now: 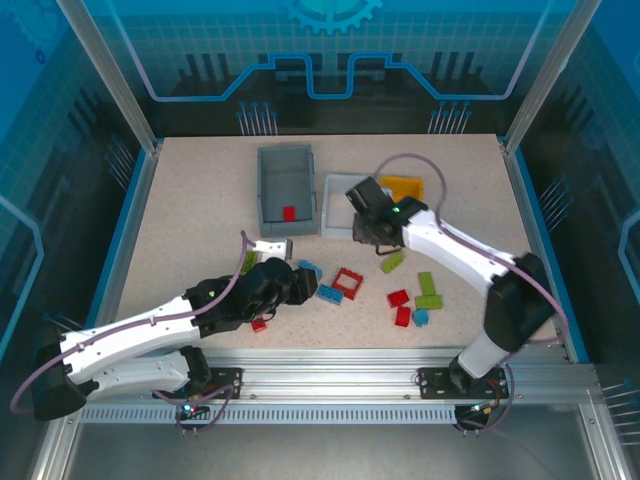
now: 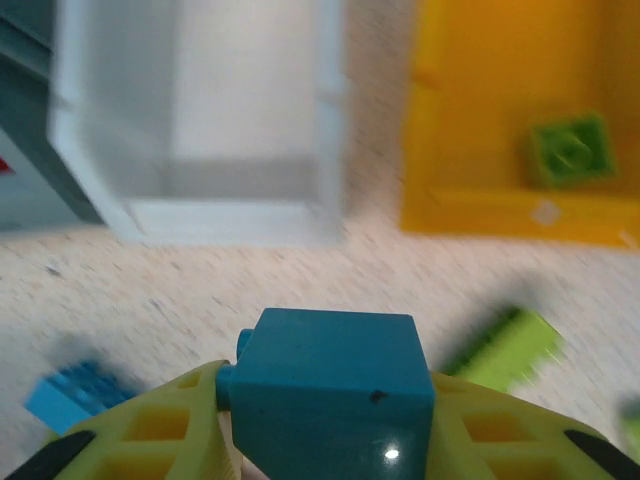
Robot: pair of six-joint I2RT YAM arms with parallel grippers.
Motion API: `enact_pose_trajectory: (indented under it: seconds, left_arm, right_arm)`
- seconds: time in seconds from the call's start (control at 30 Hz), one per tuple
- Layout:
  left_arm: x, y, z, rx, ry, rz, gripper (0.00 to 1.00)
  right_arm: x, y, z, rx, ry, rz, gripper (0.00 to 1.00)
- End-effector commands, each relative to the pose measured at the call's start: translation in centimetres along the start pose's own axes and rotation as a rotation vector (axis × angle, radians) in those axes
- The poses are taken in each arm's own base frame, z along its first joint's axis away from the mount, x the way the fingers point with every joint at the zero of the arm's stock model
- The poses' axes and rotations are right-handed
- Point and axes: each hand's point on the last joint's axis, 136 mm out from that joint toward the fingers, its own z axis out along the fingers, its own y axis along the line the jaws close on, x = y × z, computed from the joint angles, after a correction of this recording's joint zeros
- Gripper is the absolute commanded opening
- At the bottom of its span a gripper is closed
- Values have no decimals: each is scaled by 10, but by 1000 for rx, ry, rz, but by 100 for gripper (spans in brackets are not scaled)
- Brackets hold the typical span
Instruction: Sort the legos into containers by color
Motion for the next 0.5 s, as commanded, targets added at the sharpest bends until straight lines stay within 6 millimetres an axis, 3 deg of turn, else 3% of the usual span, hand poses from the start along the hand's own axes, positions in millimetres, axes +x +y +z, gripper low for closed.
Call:
enact_pose_trajectory:
  seconds: [0.0, 0.13, 0.27, 0.47]
  left_arm:
    - [-17, 15, -9, -106, -77, -26, 53]
    - [-22, 25, -15, -161, -97, -41, 53]
    - [-26, 40, -23, -235, -102, -35, 55]
    - [-27, 84, -17, -350, 37, -132, 57]
  right_arm:
    - [-14, 22, 36, 2, 30, -89, 40]
    - [-38, 35, 71, 8, 62, -76, 40]
    - [-46, 41, 94, 12, 103, -73, 42]
    - [-48, 47, 91, 1, 101, -69, 61]
